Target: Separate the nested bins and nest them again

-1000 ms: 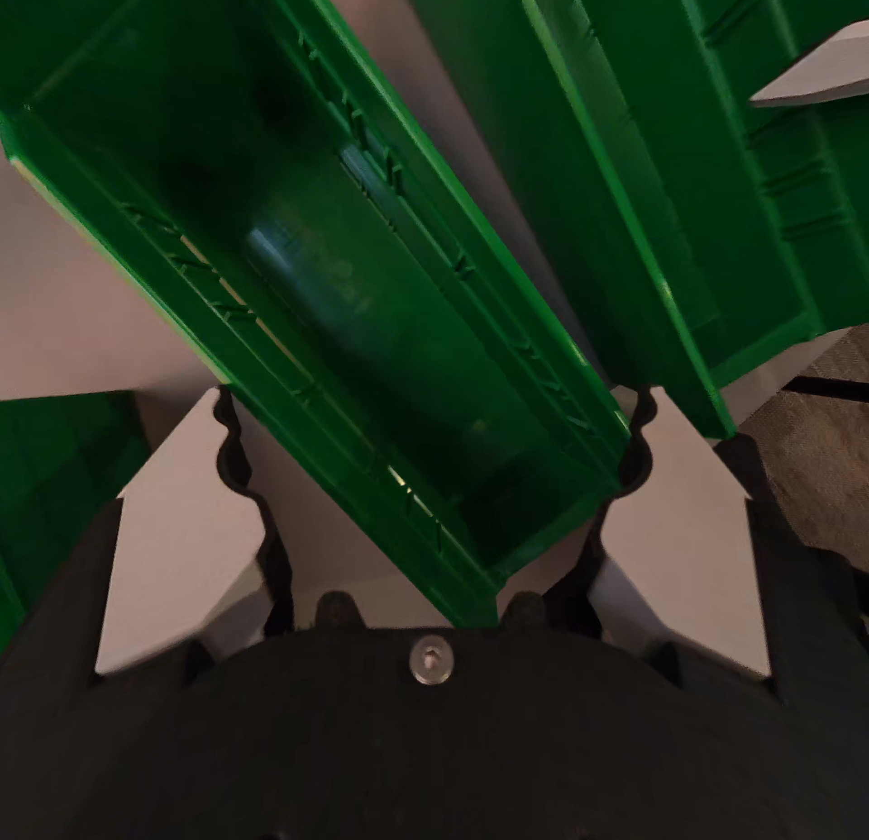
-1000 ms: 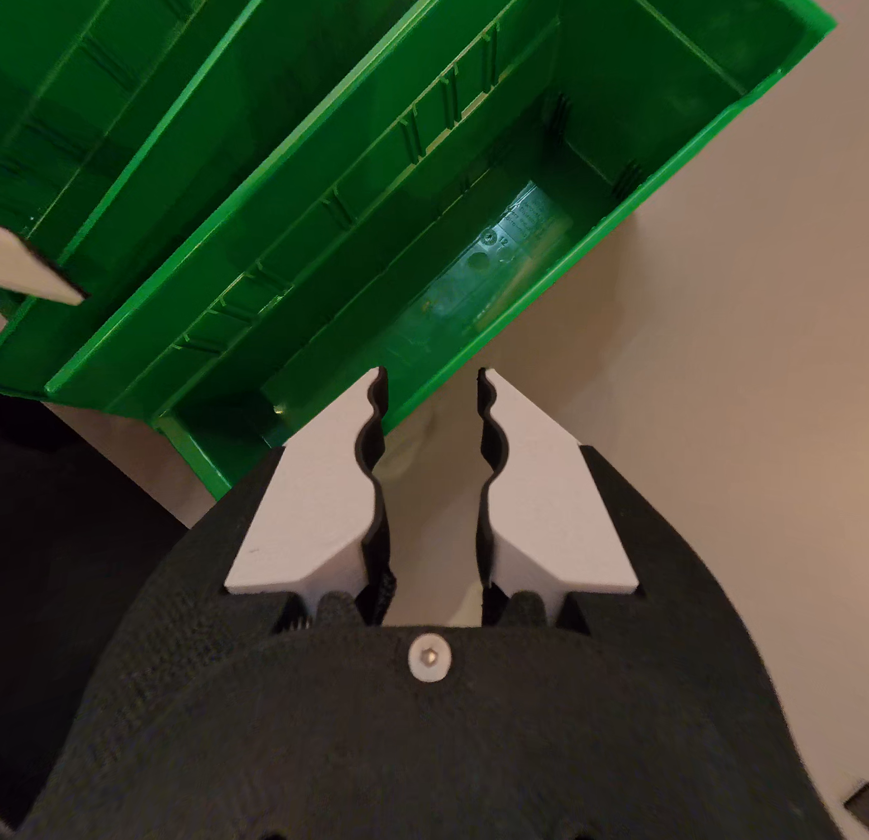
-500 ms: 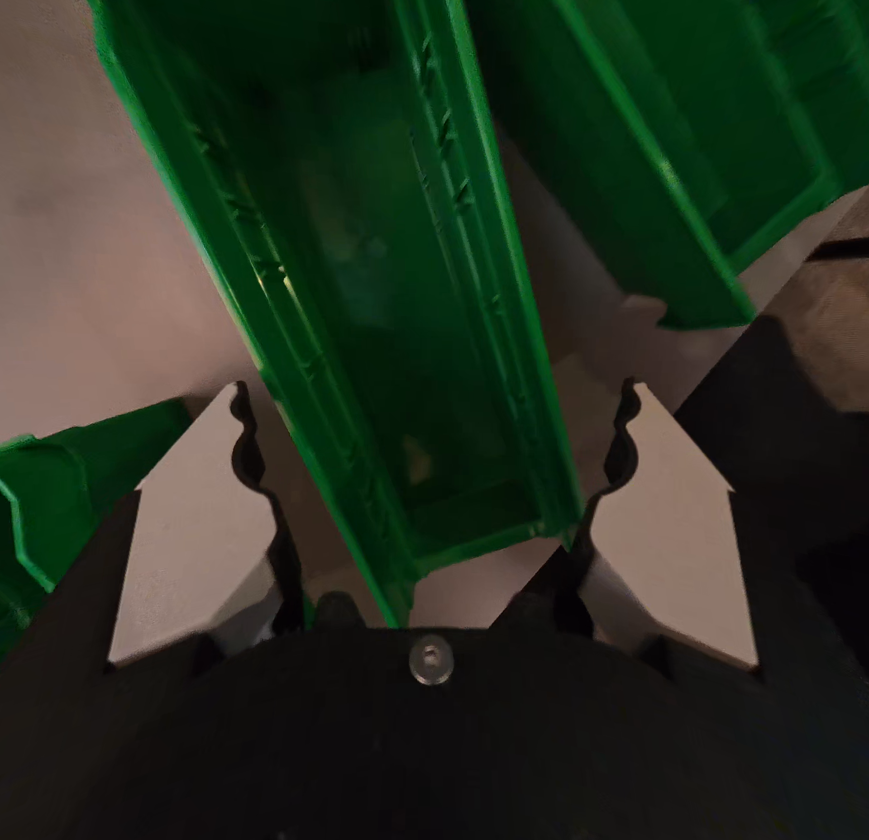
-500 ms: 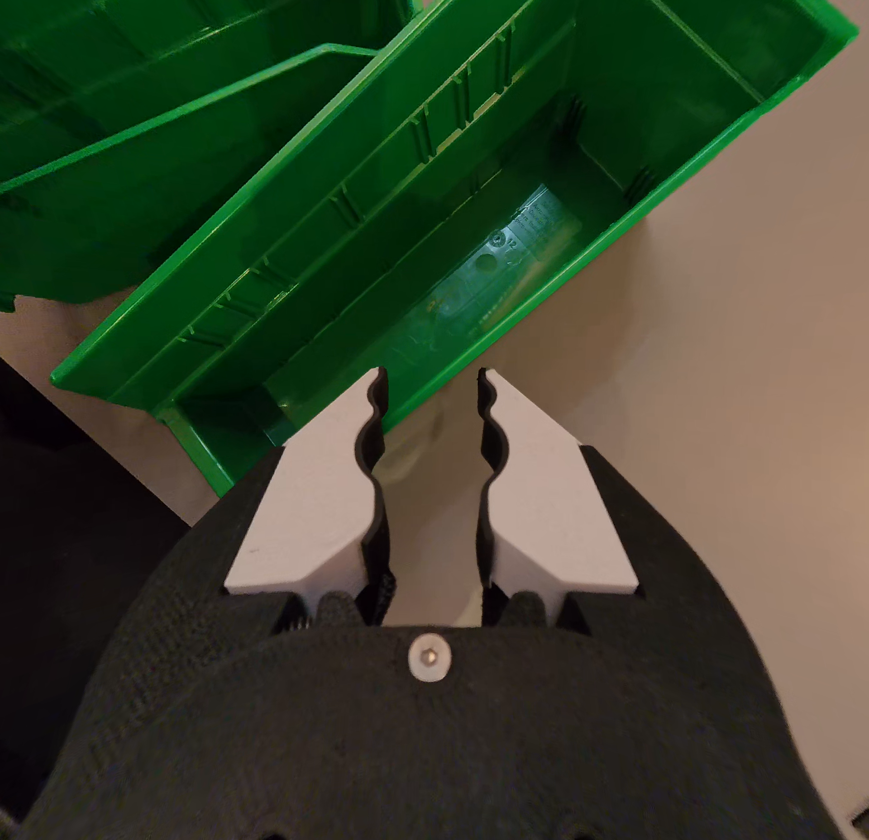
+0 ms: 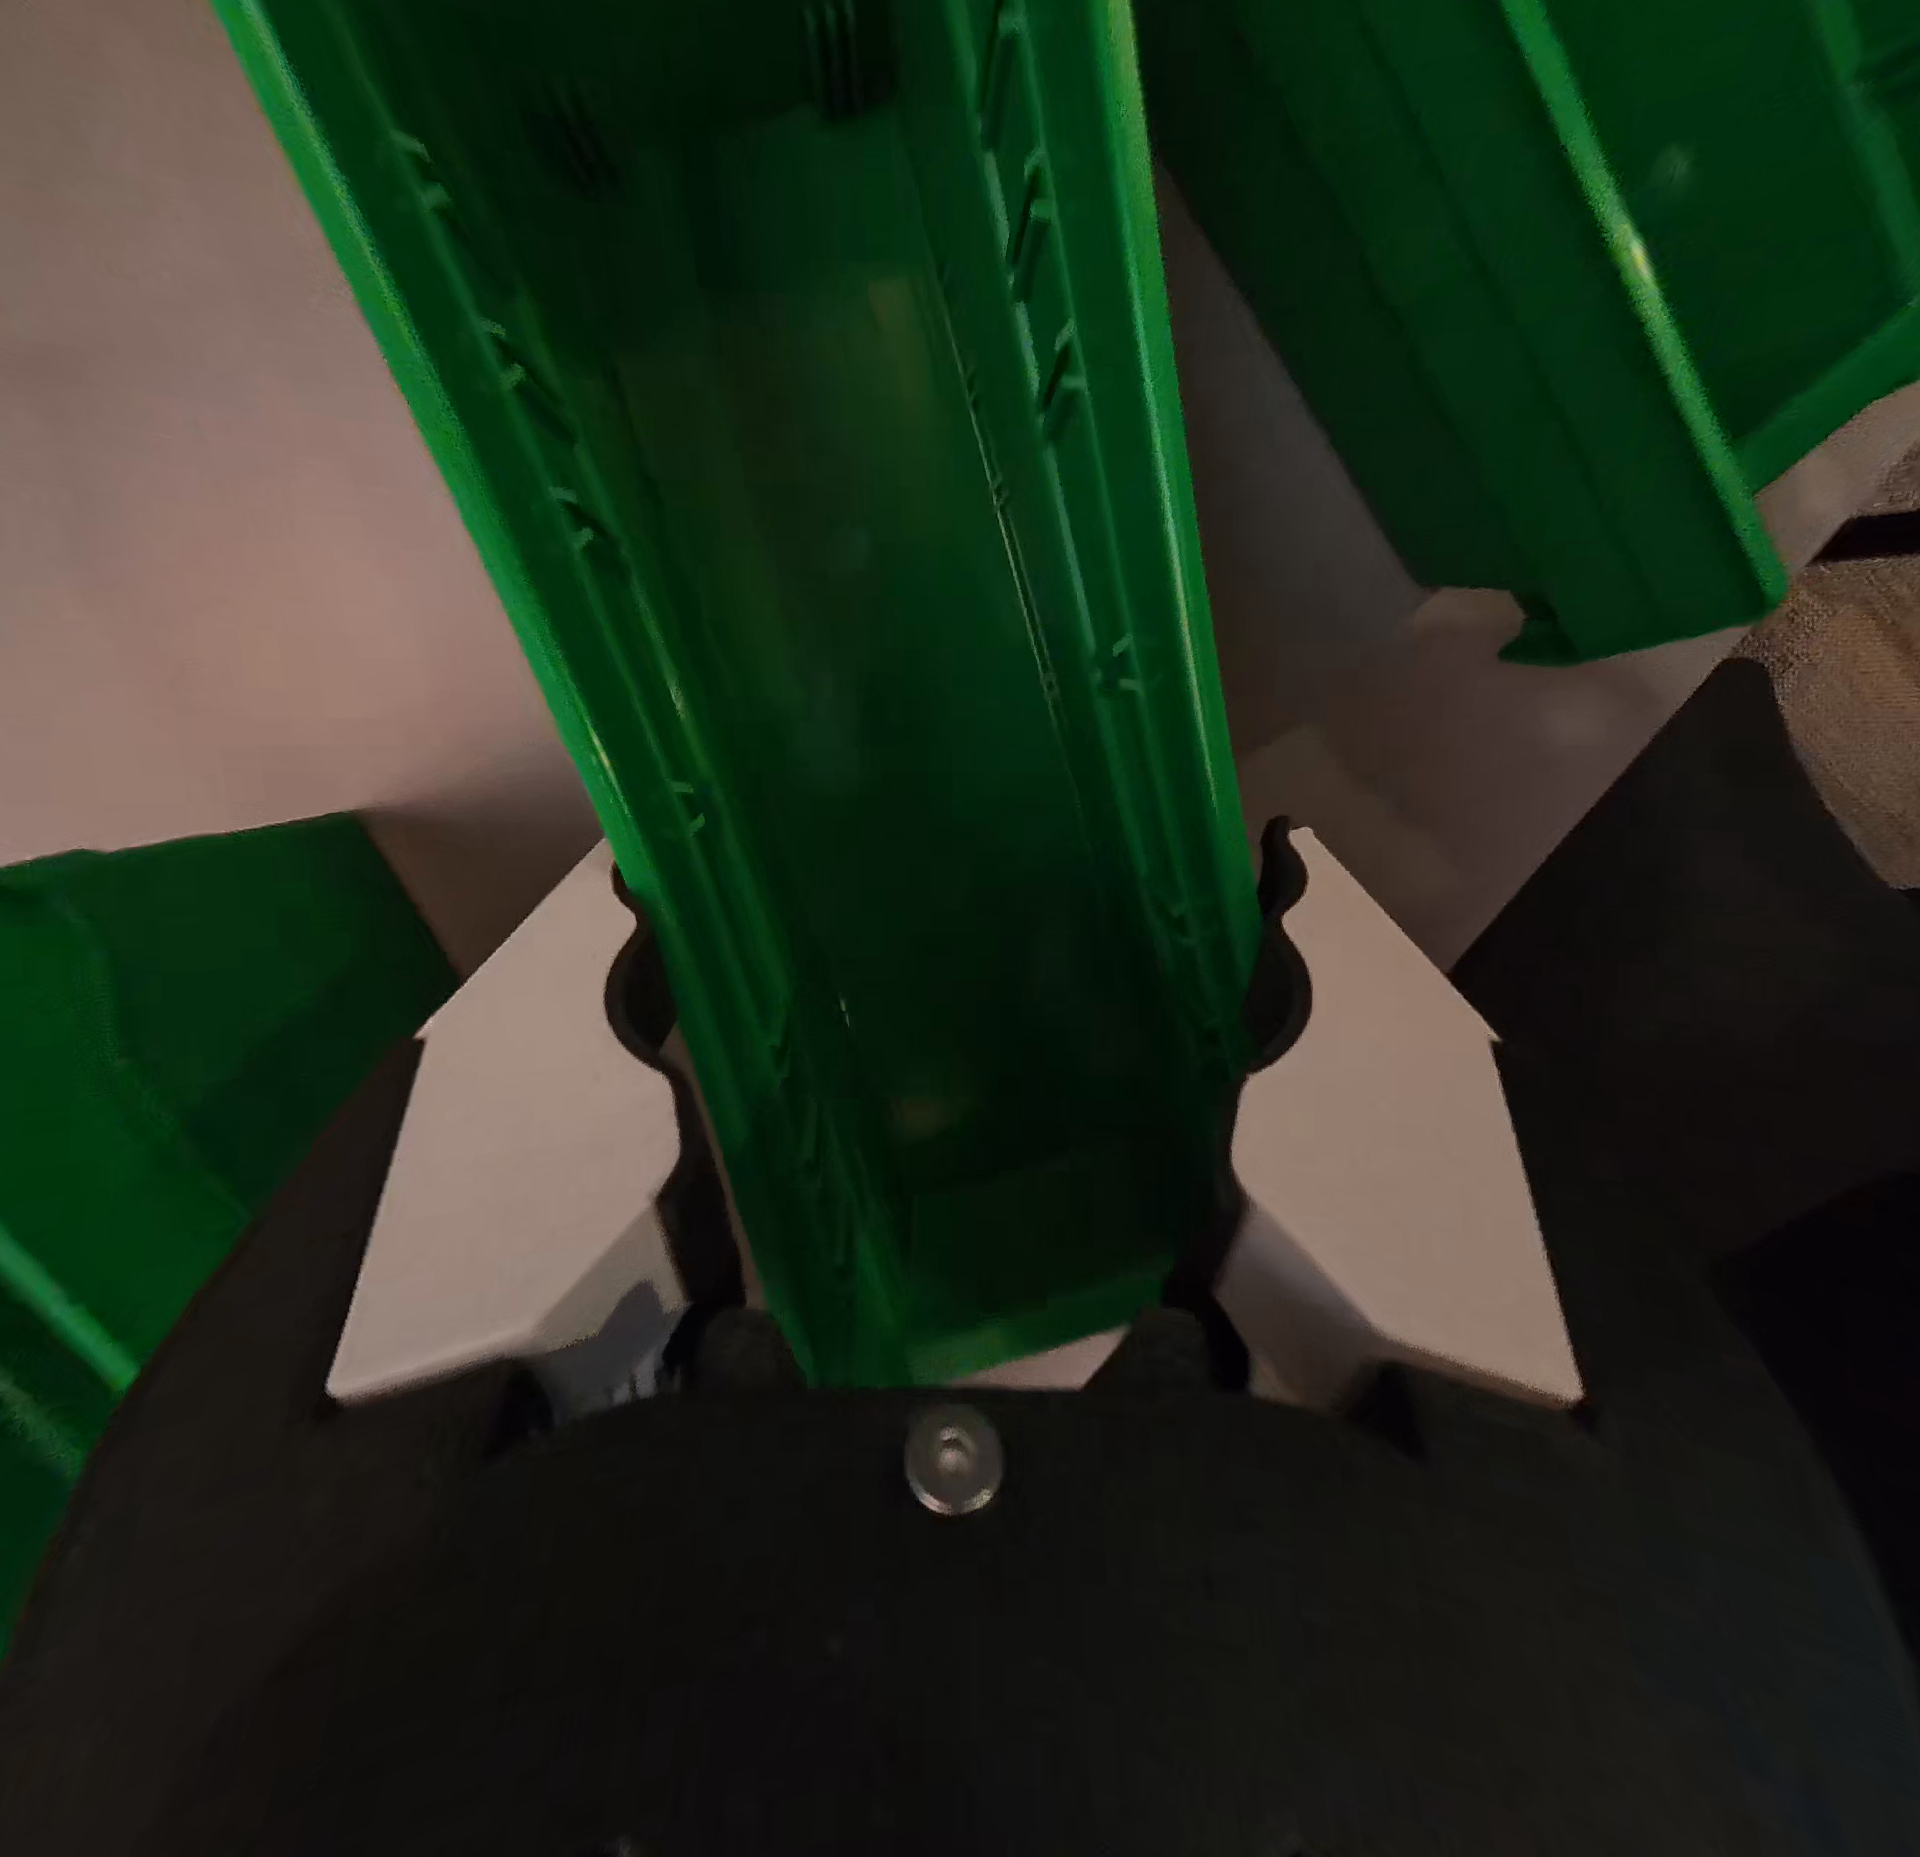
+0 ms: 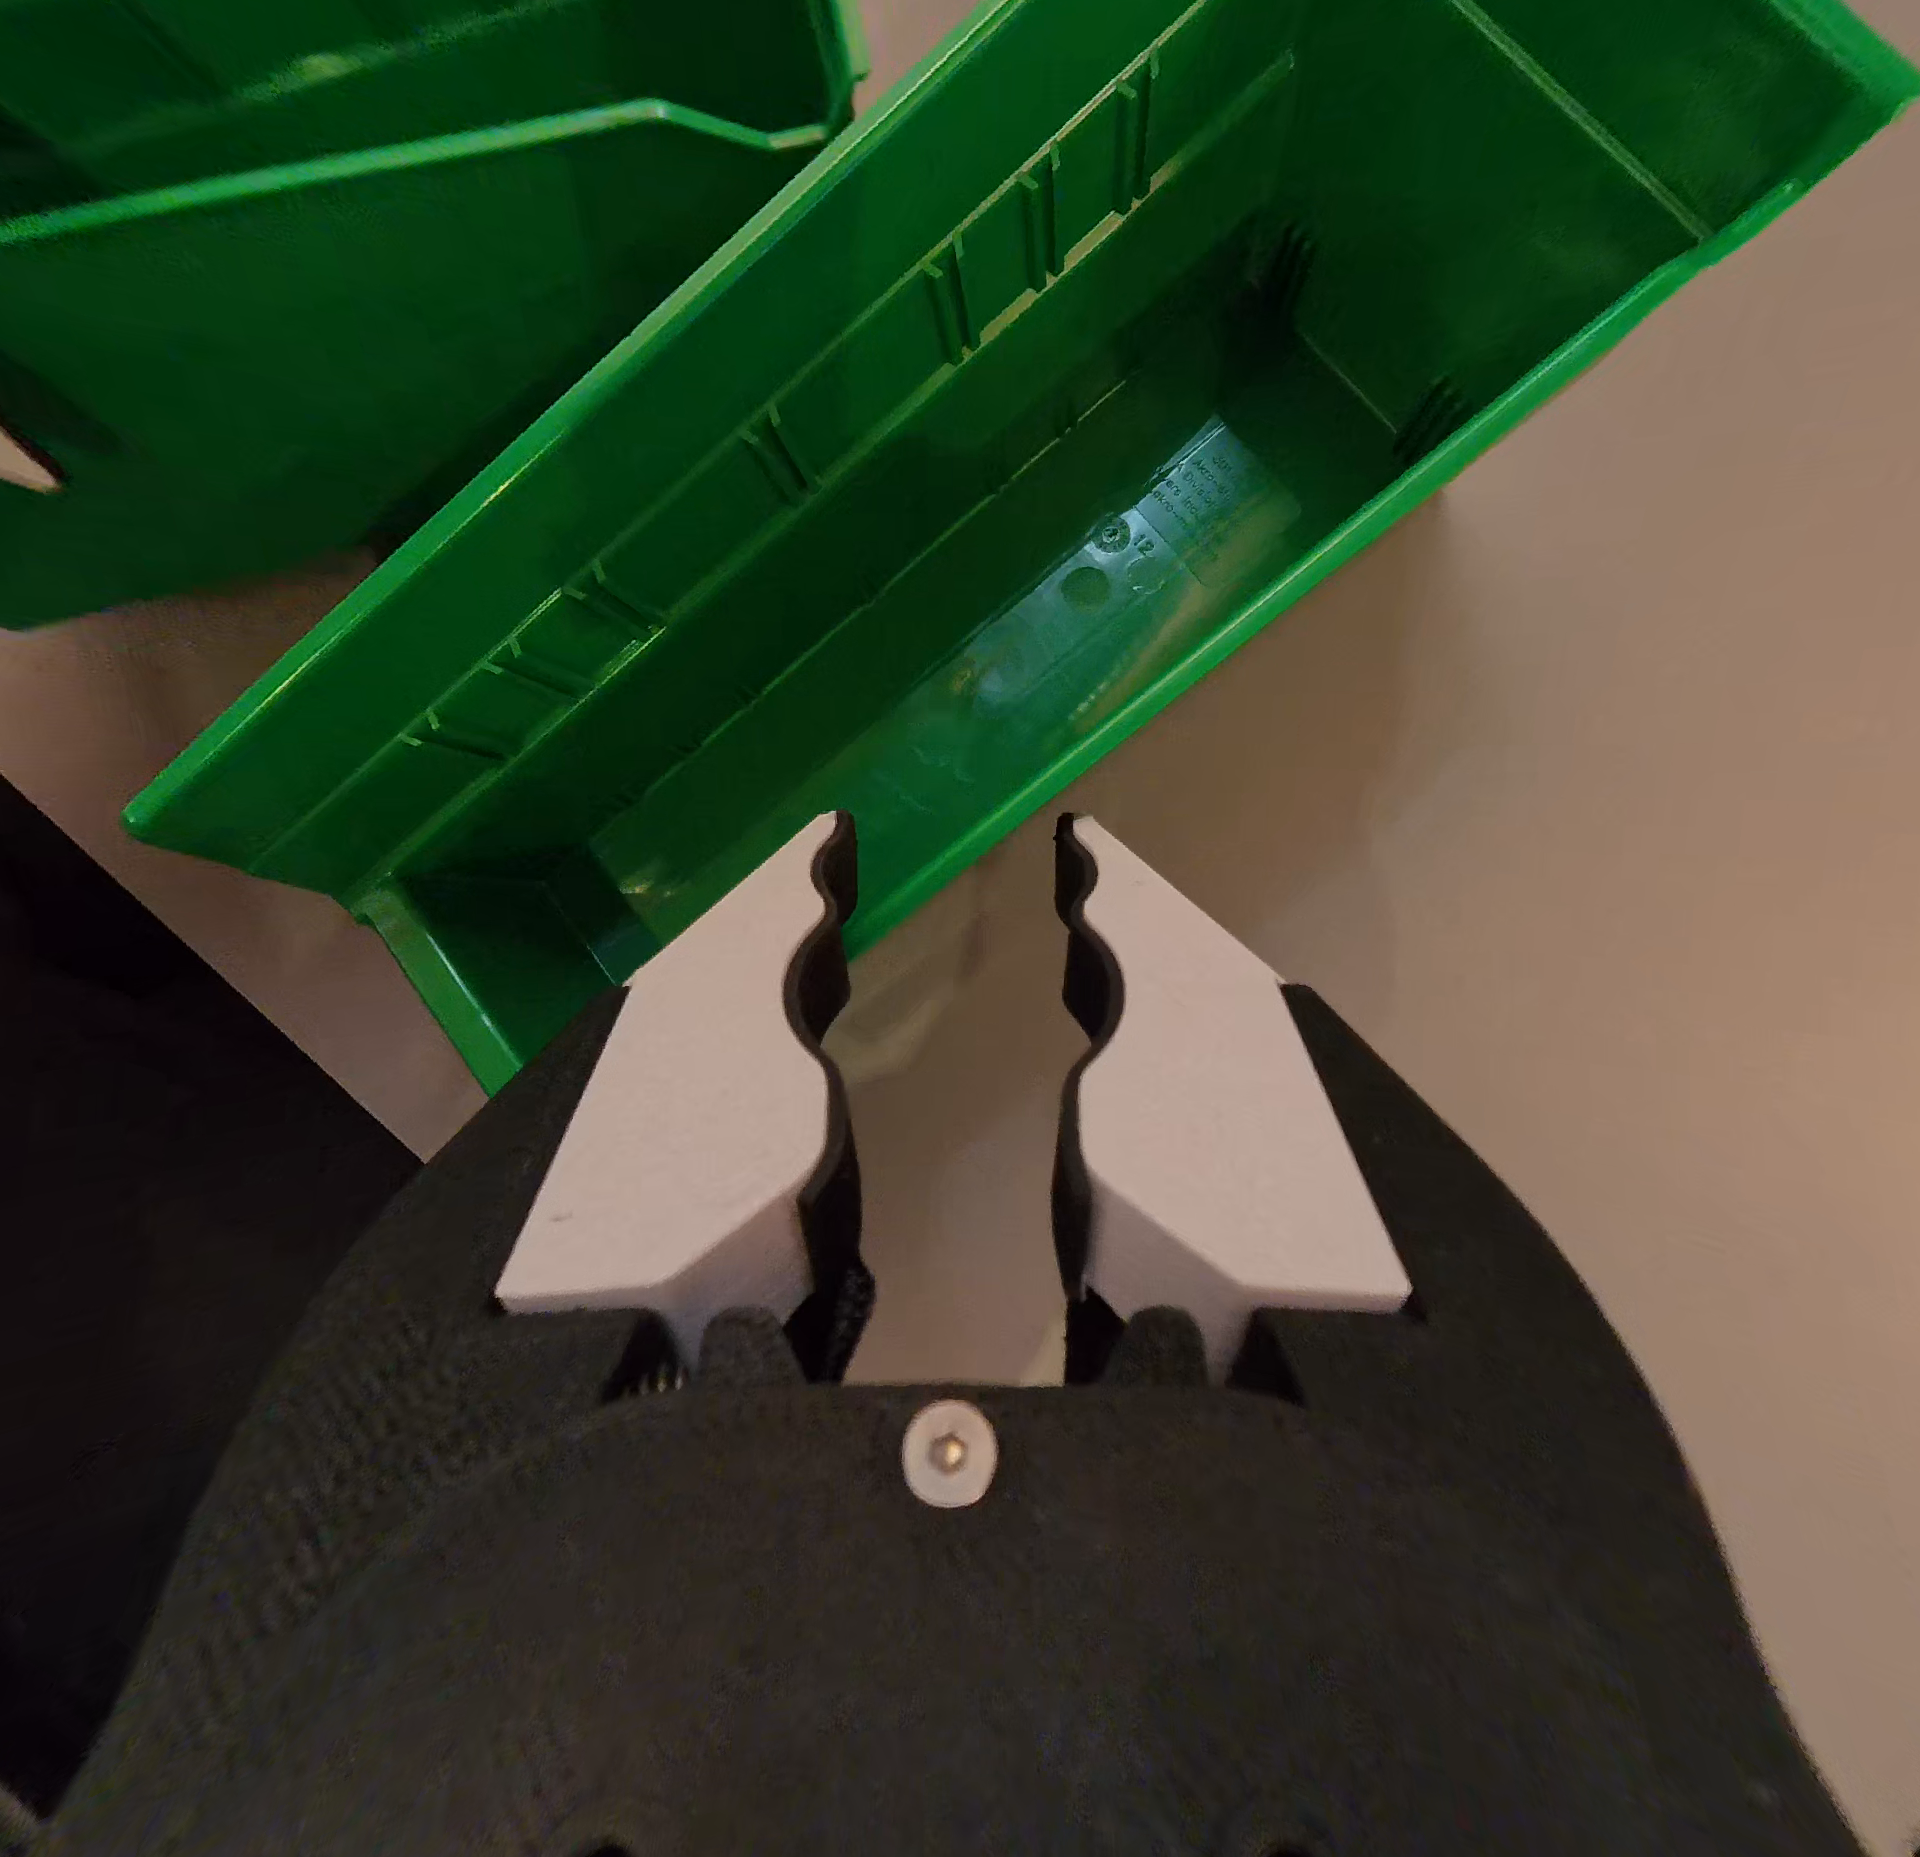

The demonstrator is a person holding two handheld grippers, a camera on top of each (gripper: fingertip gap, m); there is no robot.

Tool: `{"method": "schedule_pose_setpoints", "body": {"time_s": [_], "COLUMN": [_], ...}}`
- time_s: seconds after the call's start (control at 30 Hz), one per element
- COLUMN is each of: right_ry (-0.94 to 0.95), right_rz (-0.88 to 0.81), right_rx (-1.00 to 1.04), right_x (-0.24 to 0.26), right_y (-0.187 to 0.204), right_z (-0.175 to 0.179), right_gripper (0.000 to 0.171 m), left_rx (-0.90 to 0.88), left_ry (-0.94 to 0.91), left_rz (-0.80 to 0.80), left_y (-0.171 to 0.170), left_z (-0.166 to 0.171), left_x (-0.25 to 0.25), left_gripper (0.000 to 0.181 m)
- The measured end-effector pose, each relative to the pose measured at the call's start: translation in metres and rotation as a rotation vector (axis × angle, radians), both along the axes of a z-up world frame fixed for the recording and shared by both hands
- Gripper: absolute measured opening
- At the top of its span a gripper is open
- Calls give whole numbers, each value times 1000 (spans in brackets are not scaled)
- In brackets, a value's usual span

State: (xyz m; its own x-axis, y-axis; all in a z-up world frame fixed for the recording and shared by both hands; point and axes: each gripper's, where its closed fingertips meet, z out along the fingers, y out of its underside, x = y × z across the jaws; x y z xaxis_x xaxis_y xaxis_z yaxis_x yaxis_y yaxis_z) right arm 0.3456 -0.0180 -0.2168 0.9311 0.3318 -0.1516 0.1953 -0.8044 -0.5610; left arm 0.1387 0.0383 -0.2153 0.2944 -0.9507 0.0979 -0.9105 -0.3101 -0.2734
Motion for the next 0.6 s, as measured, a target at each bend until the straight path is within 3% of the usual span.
{"method": "schedule_pose_setpoints", "body": {"time_s": [0.33, 0.6], "right_ry": [4, 15], "right_rz": [0, -3], "right_rx": [0, 1], "right_x": [-2, -2], "right_y": [0, 1], "right_z": [0, 0], "right_gripper": [36, 37], "left_rx": [62, 172], "left_ry": [-100, -210], "left_rz": [13, 28], "left_y": [15, 33], "left_z": [58, 159], "left_x": [-34, -84], "left_gripper": [105, 109]}}
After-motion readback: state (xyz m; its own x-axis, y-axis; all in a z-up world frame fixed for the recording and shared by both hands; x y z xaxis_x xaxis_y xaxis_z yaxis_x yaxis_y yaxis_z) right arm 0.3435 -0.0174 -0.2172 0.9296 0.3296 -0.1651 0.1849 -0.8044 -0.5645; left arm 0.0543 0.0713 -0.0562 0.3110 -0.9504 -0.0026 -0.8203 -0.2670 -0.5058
